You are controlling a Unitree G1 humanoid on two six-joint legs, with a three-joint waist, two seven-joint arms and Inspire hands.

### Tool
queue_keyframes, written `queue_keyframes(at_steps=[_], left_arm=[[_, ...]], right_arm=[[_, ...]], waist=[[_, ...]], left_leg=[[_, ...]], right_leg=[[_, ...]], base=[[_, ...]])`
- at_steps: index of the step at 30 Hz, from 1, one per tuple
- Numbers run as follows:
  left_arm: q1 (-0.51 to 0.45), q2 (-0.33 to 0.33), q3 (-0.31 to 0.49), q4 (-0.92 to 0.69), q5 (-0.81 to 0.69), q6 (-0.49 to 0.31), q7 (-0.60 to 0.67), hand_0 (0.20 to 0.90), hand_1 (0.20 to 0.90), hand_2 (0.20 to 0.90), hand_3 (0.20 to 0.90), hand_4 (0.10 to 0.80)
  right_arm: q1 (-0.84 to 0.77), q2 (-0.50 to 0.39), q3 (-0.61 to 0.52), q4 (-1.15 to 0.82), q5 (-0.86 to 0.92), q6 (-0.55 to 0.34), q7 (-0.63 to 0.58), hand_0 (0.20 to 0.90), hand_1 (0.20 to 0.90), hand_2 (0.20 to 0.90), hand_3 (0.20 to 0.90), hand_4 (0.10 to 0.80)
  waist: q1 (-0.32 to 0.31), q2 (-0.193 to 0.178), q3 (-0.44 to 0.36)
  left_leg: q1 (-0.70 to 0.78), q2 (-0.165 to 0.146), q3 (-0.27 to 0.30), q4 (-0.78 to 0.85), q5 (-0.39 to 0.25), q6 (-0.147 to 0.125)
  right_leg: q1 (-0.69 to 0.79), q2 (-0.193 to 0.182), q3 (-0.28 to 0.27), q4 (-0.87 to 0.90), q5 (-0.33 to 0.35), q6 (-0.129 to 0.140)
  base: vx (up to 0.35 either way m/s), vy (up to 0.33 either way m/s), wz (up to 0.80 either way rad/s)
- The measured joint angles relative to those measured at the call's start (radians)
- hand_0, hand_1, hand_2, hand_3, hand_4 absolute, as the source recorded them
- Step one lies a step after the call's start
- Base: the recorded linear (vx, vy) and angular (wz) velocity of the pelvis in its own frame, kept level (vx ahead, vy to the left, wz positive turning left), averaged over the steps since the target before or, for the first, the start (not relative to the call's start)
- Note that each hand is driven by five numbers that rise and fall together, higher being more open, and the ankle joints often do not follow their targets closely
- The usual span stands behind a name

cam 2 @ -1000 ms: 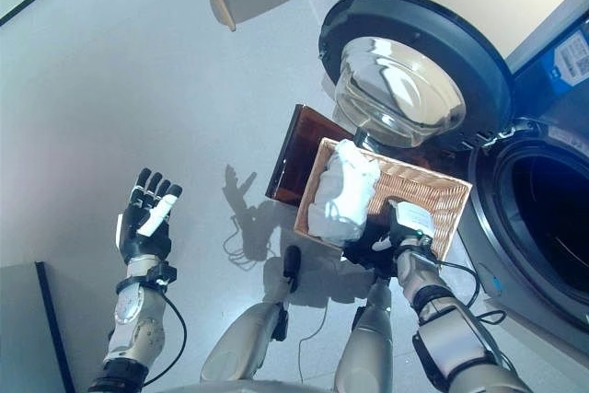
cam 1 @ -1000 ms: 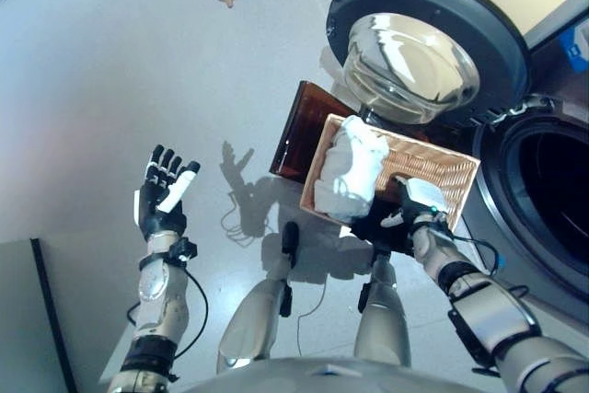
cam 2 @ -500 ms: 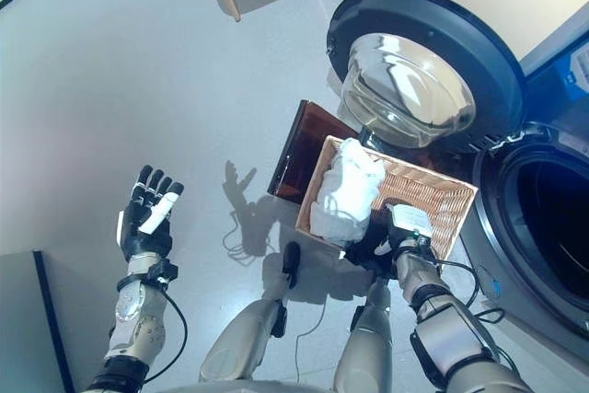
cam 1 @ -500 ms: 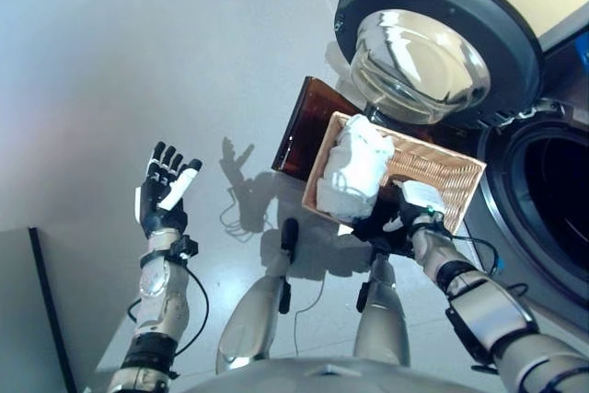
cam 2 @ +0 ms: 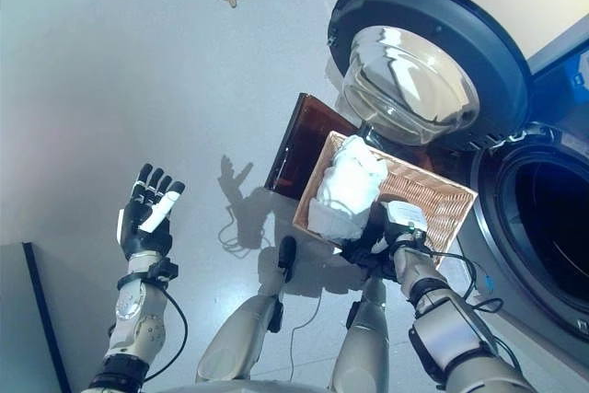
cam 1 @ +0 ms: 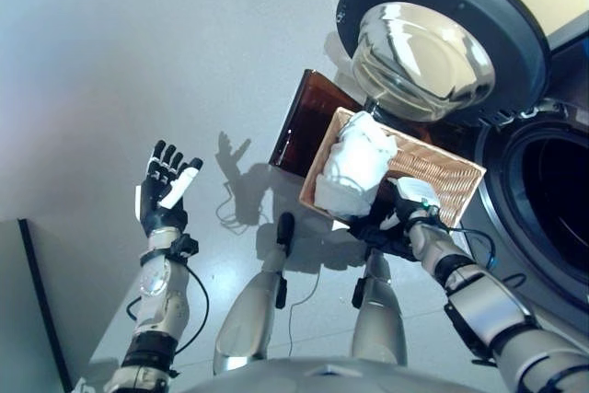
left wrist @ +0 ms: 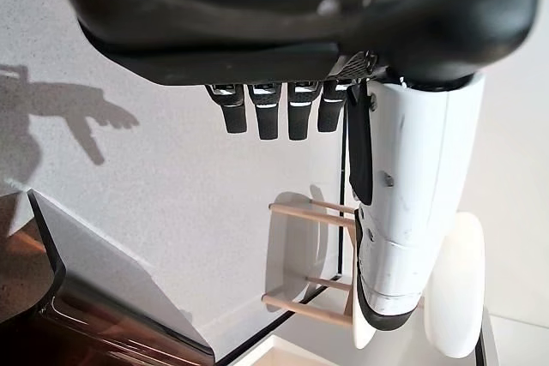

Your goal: Pick up the clothes and place them into the washing machine

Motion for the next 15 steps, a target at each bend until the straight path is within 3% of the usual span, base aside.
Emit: queue_keyframes(at_steps=[15], left_arm=[[-0.001, 0.0, 0.0, 0.0, 0.002, 0.002, -0.006, 0.9, 0.9, 0.9, 0.9, 0.8]], right_arm=[[-0.014, -0.003, 0.022, -0.001, 0.007, -0.002, 0.056, 0.9, 0.9, 0.9, 0.9, 0.8]], waist=[[-0.001, -0.001, 0.001]], left_leg=[[0.001, 0.004, 0.001, 0.0, 0.0, -0.001]], right_leg=[[-0.001, 0.004, 0.002, 0.0, 0.0, -0.001]], base=[[0.002, 0.0, -0.01]])
